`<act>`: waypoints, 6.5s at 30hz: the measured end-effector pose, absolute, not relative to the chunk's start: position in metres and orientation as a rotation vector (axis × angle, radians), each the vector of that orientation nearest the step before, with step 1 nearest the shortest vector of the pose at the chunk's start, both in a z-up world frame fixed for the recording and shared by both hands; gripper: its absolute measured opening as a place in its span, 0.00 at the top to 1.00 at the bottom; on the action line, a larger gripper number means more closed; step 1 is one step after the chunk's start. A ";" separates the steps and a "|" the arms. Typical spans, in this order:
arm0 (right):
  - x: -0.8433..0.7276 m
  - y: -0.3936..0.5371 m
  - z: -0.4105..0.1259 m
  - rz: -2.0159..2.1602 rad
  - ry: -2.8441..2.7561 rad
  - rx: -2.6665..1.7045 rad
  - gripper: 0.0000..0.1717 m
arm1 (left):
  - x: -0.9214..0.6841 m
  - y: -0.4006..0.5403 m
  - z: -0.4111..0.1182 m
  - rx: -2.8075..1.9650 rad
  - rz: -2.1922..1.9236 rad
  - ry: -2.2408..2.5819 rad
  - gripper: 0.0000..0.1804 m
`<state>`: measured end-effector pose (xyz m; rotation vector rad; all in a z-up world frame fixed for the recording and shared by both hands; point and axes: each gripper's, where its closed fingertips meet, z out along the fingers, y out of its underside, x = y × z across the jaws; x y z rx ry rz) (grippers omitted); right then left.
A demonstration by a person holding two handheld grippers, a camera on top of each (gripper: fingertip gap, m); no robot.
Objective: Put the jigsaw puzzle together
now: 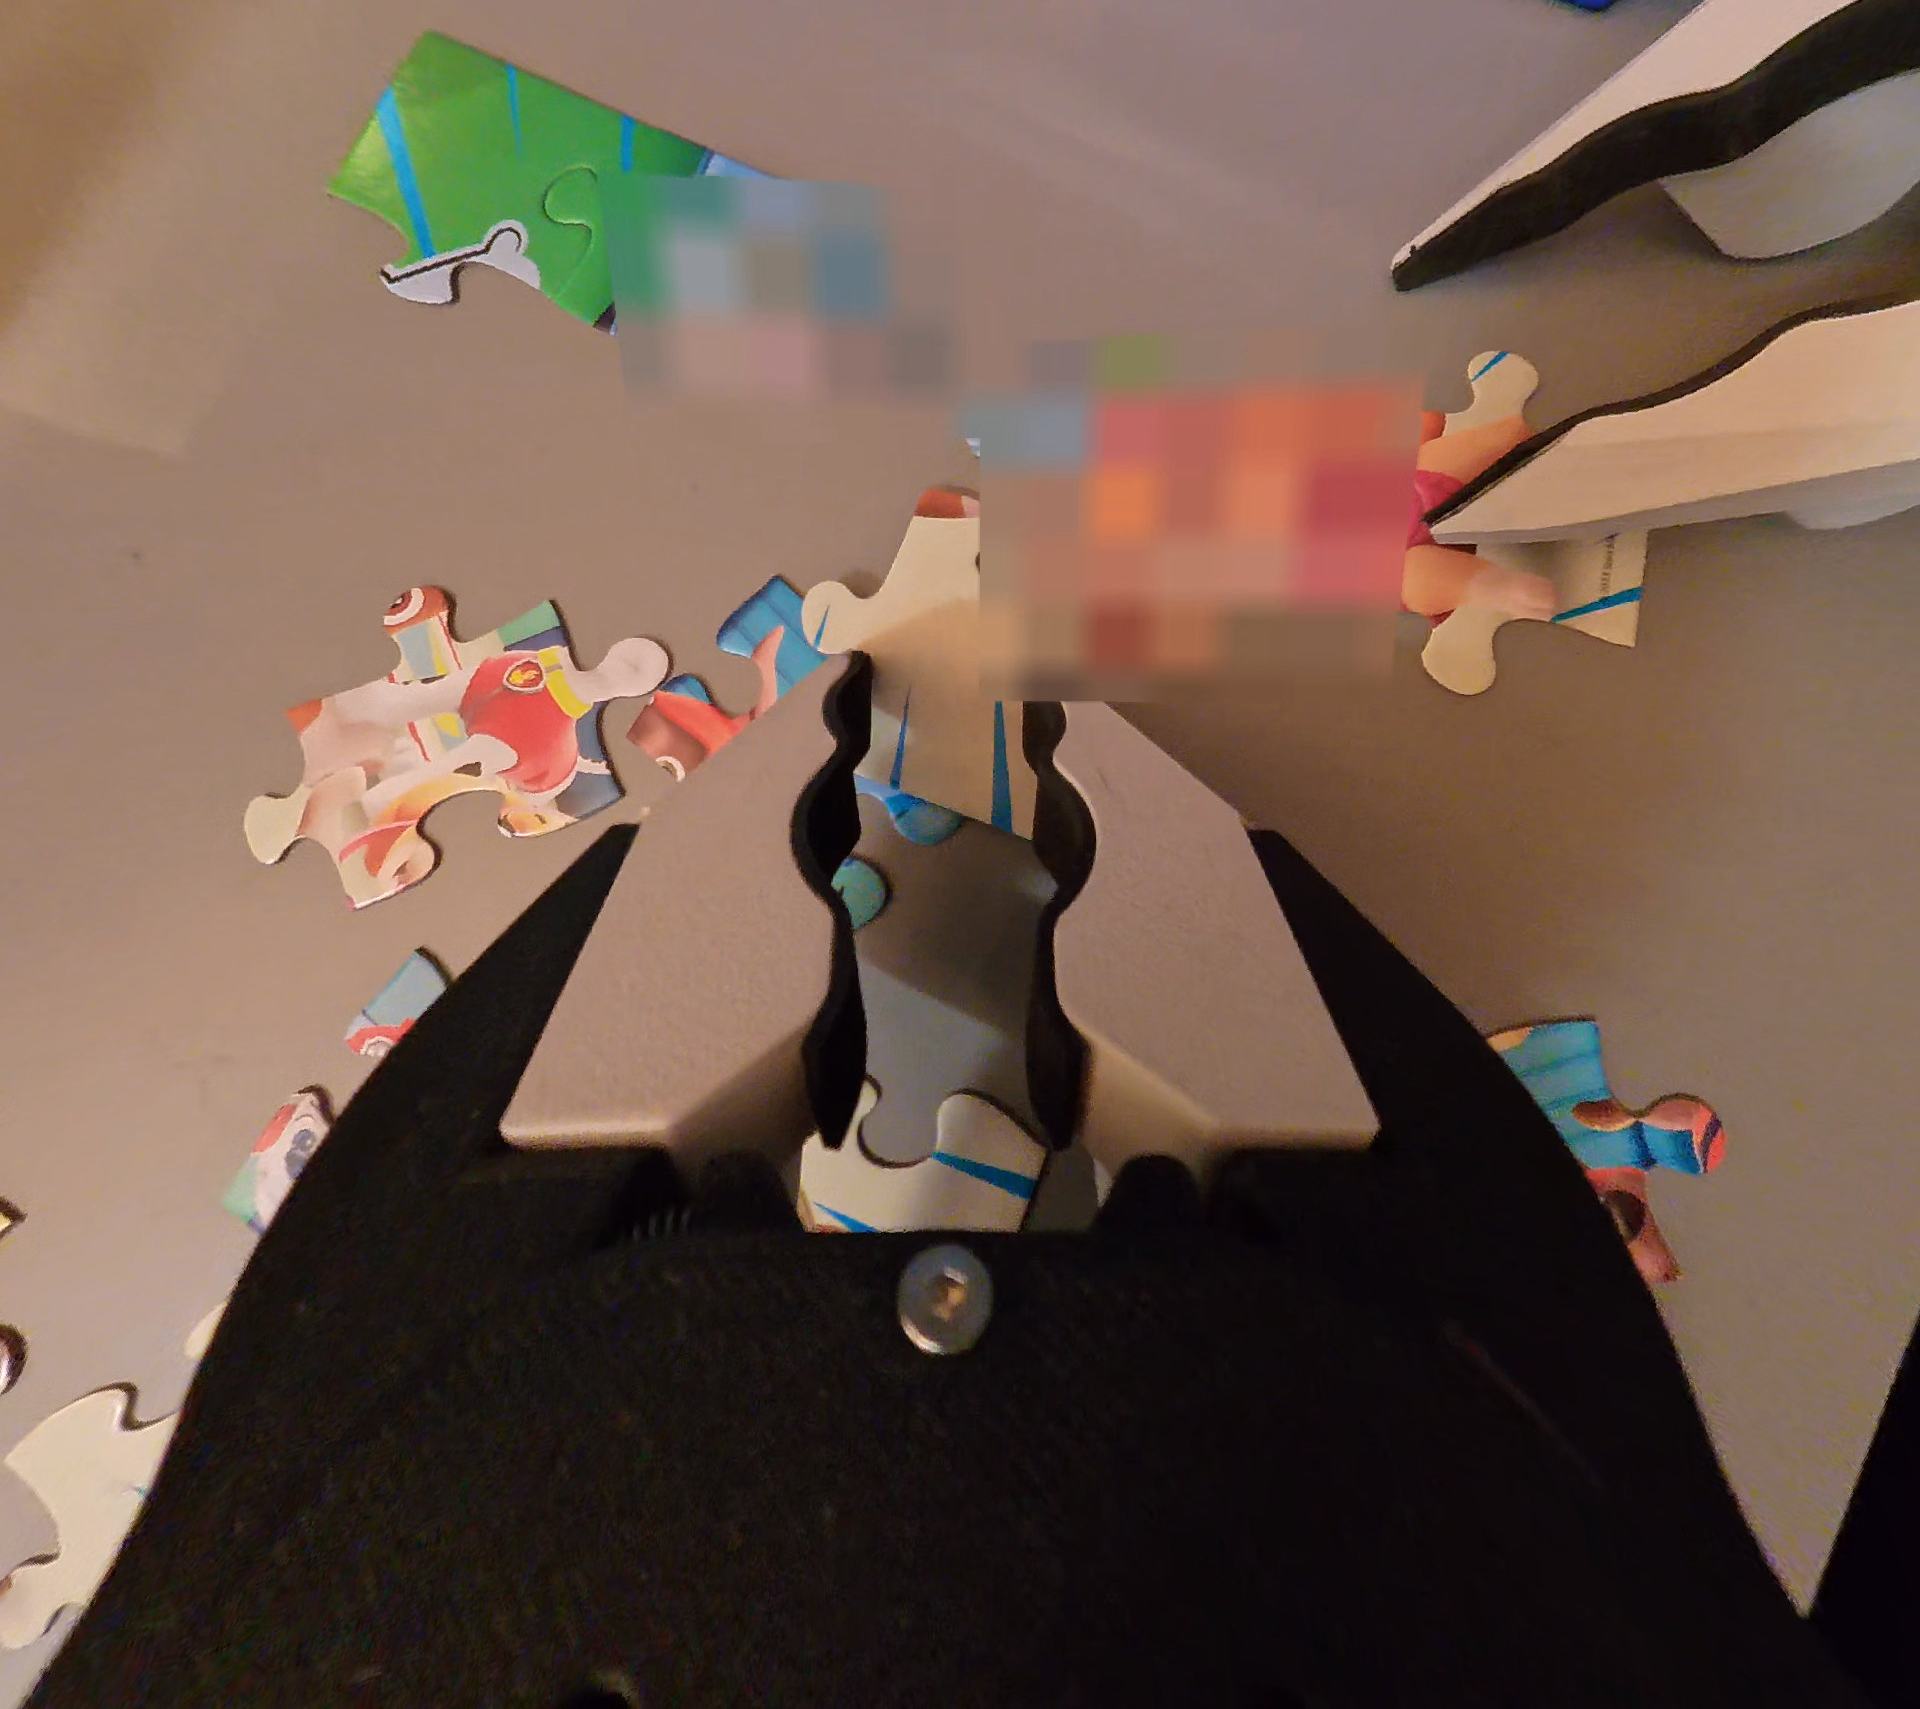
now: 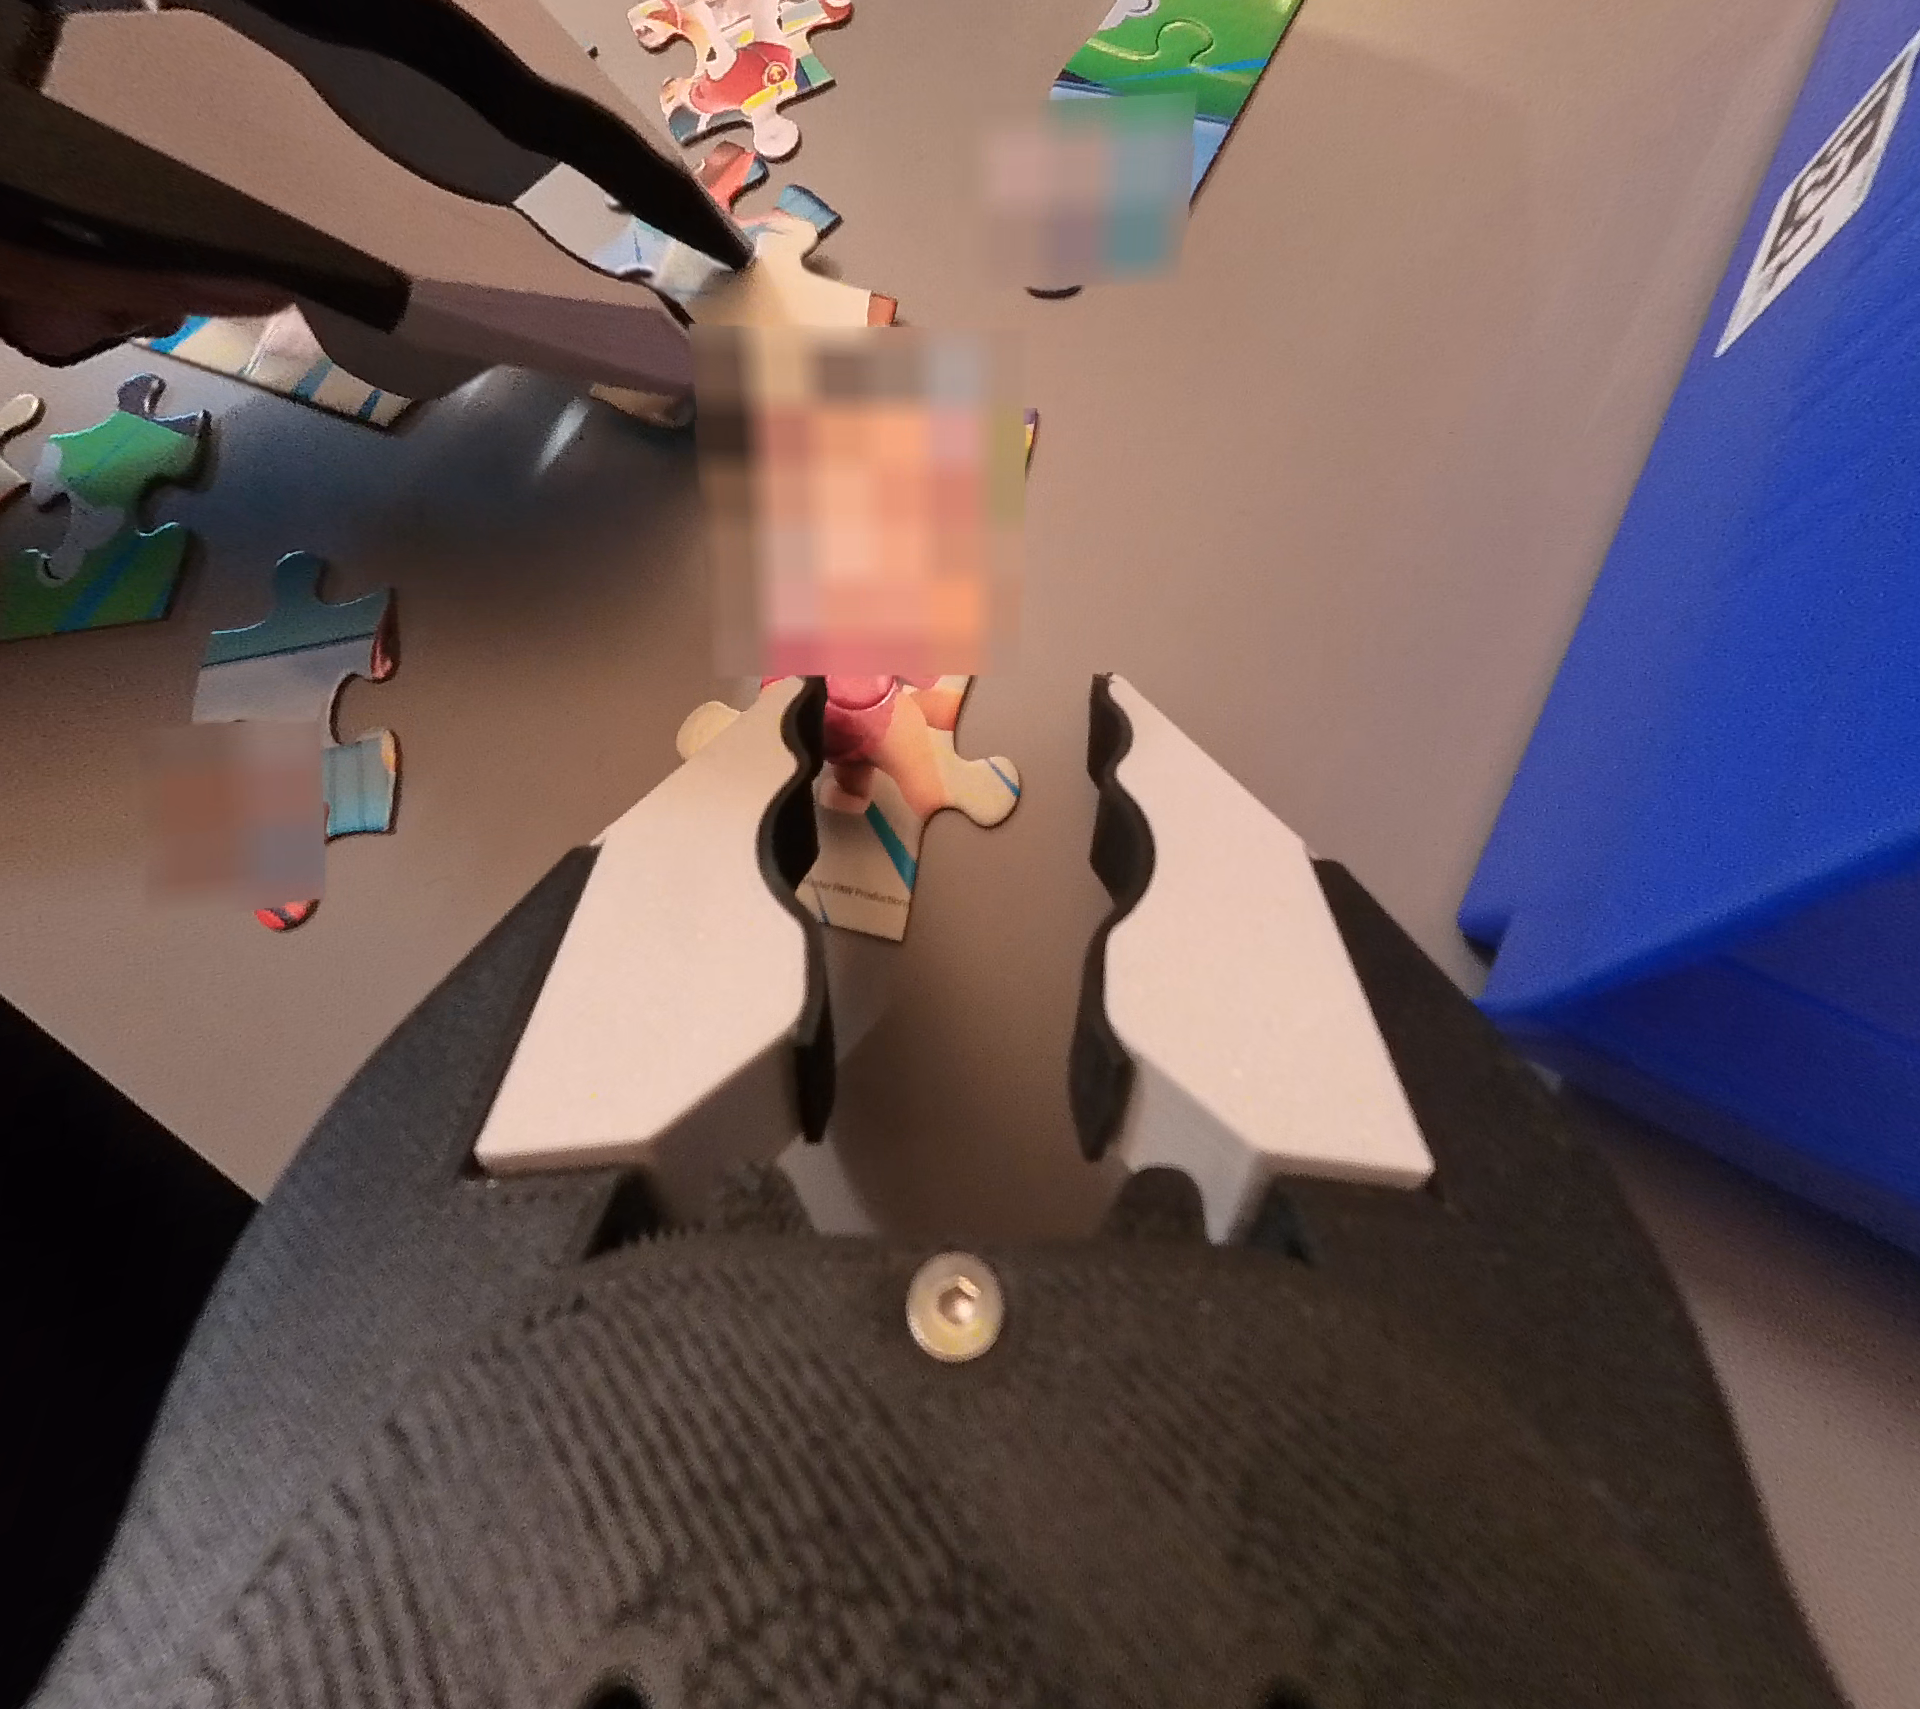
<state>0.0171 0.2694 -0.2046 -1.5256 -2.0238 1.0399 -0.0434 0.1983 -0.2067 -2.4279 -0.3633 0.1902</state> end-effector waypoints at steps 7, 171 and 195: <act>0.017 0.270 -0.204 1.040 -2.022 -1.527 0.71 | -0.042 0.197 -0.209 -2.441 0.193 -0.358 0.85; 0.076 0.003 -0.192 1.464 -2.554 -0.986 0.68 | 0.074 -0.020 -0.200 -2.210 -0.066 -0.502 0.79; 0.096 -0.004 -0.183 1.487 -2.606 -0.826 0.73 | 0.059 -0.029 -0.199 -2.204 0.033 -0.568 0.84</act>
